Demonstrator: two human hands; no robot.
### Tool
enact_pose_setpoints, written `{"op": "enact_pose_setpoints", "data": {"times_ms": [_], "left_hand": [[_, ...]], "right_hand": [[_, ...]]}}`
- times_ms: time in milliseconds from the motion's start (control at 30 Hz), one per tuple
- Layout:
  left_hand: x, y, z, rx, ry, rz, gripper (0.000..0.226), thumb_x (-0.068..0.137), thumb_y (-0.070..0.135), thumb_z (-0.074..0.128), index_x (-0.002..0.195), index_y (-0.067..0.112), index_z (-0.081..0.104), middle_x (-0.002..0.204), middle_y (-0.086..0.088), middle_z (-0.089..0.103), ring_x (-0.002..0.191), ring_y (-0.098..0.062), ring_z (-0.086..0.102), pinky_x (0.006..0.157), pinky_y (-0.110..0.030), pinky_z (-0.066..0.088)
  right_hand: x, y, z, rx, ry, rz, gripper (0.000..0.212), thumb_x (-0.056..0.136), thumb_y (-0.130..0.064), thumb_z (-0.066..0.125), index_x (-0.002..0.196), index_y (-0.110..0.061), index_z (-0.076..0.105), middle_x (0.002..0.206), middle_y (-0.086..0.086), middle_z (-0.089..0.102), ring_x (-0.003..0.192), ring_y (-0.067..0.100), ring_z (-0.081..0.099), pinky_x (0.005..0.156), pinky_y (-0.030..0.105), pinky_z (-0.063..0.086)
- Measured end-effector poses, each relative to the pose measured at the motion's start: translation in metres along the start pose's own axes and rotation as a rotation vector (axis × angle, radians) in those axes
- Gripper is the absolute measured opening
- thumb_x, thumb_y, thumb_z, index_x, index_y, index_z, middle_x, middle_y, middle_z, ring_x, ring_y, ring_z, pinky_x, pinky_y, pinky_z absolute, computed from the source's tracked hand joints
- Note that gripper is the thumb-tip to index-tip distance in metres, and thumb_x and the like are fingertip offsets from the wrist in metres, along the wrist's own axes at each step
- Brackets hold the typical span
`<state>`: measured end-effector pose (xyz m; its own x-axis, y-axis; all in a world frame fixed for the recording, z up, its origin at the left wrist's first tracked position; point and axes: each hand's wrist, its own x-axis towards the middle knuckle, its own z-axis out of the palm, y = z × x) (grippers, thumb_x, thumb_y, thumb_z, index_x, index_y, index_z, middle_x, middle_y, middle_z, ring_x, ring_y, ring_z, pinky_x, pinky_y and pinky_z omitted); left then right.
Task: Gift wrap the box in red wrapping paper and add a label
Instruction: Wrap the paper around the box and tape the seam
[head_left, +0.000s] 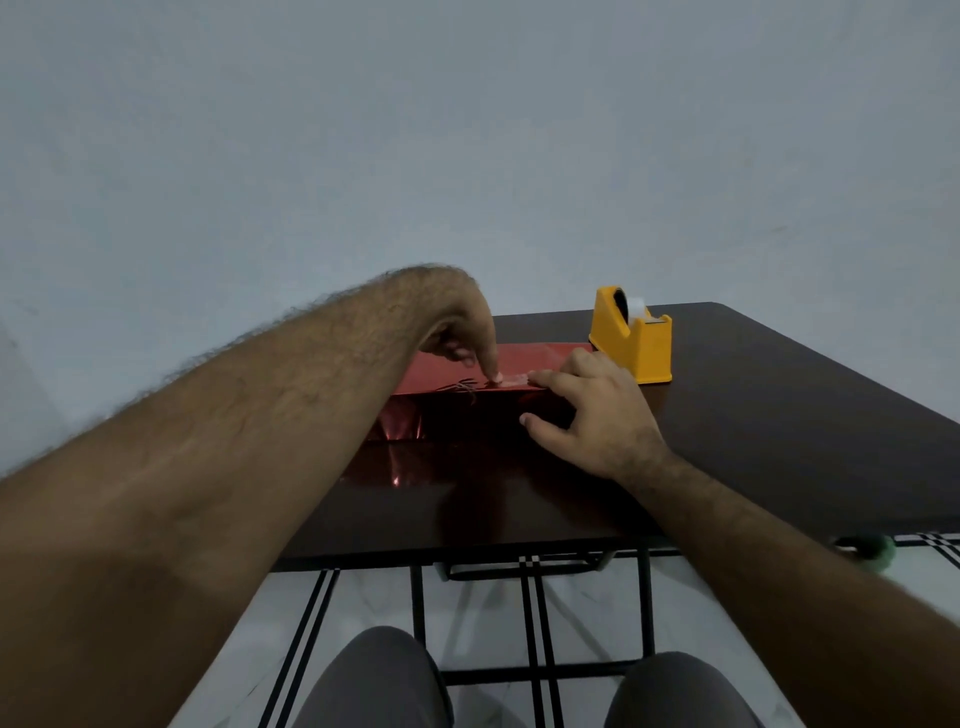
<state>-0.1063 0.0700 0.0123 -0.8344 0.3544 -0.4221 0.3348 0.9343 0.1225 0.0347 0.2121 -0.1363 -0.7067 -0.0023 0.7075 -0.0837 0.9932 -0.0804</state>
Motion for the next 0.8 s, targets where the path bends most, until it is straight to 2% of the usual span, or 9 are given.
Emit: {"op": "enact_pose_setpoints", "data": {"times_ms": [233, 400, 567, 667, 733, 800], "left_hand": [[0.006, -0.010, 0.014, -0.076, -0.044, 0.019, 0.050, 0.092, 0.050, 0.081, 0.065, 0.021, 0.051, 0.048, 0.009, 0.044, 0.041, -0.007, 0.031, 0.050, -0.022, 0.027], [0.002, -0.020, 0.005, -0.095, -0.018, -0.005, 0.048, 0.094, 0.040, 0.081, 0.066, 0.021, 0.049, 0.047, 0.009, 0.042, 0.039, -0.007, 0.031, 0.044, -0.021, 0.027], [0.001, -0.005, 0.018, -0.126, -0.021, 0.012, 0.049, 0.095, 0.045, 0.079, 0.064, 0.022, 0.049, 0.044, 0.010, 0.041, 0.035, -0.006, 0.029, 0.043, -0.020, 0.026], [0.001, -0.010, 0.015, -0.122, -0.033, -0.002, 0.047, 0.095, 0.040, 0.080, 0.064, 0.021, 0.049, 0.046, 0.010, 0.039, 0.036, -0.007, 0.029, 0.044, -0.020, 0.025], [-0.002, -0.012, 0.011, -0.104, -0.026, -0.003, 0.046, 0.094, 0.033, 0.082, 0.064, 0.021, 0.049, 0.047, 0.009, 0.039, 0.038, -0.007, 0.029, 0.048, -0.021, 0.025], [-0.007, -0.010, 0.008, -0.097, -0.010, 0.014, 0.044, 0.094, 0.029, 0.081, 0.064, 0.020, 0.050, 0.048, 0.008, 0.040, 0.041, -0.008, 0.030, 0.050, -0.021, 0.026]], "right_hand": [[0.000, 0.001, 0.000, -0.010, -0.008, 0.003, 0.066, 0.085, -0.069, 0.056, 0.130, -0.025, 0.073, 0.100, -0.007, 0.053, 0.098, 0.017, 0.052, 0.089, 0.039, 0.046], [0.000, 0.000, -0.001, 0.012, -0.010, 0.011, 0.064, 0.085, -0.068, 0.058, 0.130, -0.025, 0.073, 0.100, -0.007, 0.055, 0.099, 0.017, 0.053, 0.090, 0.041, 0.048], [0.002, -0.002, -0.005, 0.024, -0.022, 0.026, 0.063, 0.083, -0.068, 0.059, 0.126, -0.025, 0.074, 0.100, -0.007, 0.054, 0.100, 0.017, 0.053, 0.089, 0.042, 0.048], [0.016, -0.005, -0.016, -0.048, -0.088, 0.012, 0.065, 0.078, -0.076, 0.056, 0.115, -0.026, 0.073, 0.098, -0.008, 0.053, 0.100, 0.016, 0.052, 0.090, 0.041, 0.045], [0.031, -0.010, -0.025, -0.118, -0.175, 0.013, 0.063, 0.074, -0.084, 0.054, 0.100, -0.029, 0.067, 0.093, -0.010, 0.051, 0.097, 0.014, 0.049, 0.092, 0.040, 0.044], [0.043, -0.013, -0.033, -0.191, -0.254, 0.021, 0.067, 0.068, -0.094, 0.052, 0.093, -0.032, 0.062, 0.092, -0.011, 0.052, 0.096, 0.014, 0.049, 0.093, 0.039, 0.042]]}}
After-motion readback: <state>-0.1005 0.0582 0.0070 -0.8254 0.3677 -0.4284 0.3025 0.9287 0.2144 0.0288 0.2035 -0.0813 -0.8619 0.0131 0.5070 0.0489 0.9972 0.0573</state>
